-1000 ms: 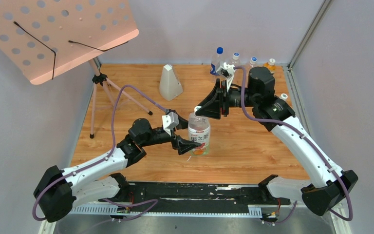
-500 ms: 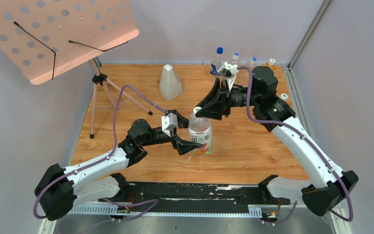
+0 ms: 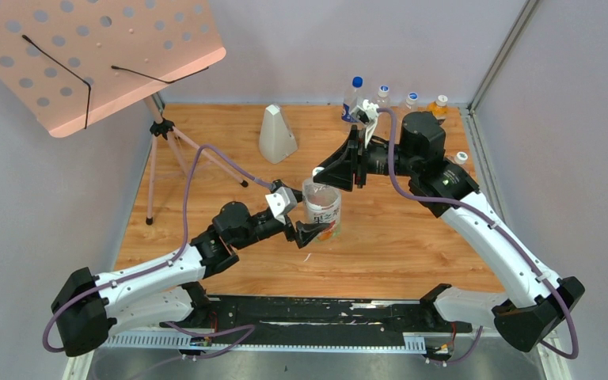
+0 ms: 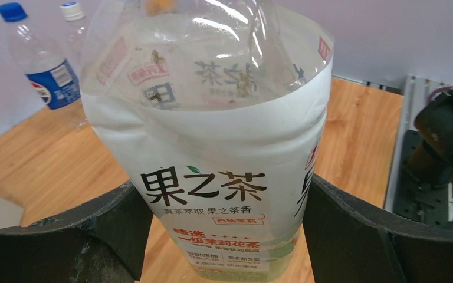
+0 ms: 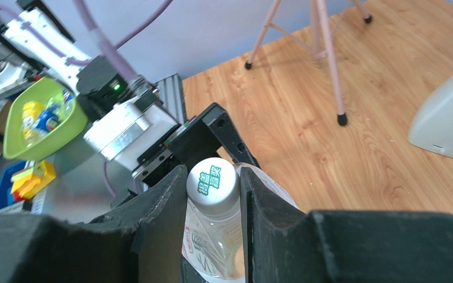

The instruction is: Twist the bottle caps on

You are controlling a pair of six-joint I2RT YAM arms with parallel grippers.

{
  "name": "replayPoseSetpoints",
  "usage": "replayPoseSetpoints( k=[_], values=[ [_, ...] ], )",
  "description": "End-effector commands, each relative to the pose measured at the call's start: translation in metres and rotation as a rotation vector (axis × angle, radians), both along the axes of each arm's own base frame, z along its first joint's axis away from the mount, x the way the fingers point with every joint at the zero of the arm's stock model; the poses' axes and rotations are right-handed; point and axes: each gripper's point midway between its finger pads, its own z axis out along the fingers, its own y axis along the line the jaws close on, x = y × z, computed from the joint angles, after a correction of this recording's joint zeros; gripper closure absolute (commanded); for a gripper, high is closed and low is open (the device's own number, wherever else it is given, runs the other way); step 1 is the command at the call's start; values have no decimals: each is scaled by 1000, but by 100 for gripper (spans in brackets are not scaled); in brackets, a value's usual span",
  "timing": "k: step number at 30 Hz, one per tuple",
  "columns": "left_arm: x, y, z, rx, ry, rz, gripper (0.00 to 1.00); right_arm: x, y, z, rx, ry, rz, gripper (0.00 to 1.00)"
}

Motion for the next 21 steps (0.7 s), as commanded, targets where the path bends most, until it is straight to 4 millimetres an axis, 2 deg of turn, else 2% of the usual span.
replayPoseSetpoints(
  k=[1,9,15,21],
  values=[
    [14,10,76,-147,-283,141,99,11,-1,-46,-97,222,-200,87],
    [27,13,69,-109,-300,261,99,26,-4,-68,-124,268,-434,86],
    [34,13,75,-170,-284,344,99,32,-3,-85,-125,273,-592,86],
    [39,10,66,-196,-231,372,99,32,-2,-81,-67,292,-639,82]
  ],
)
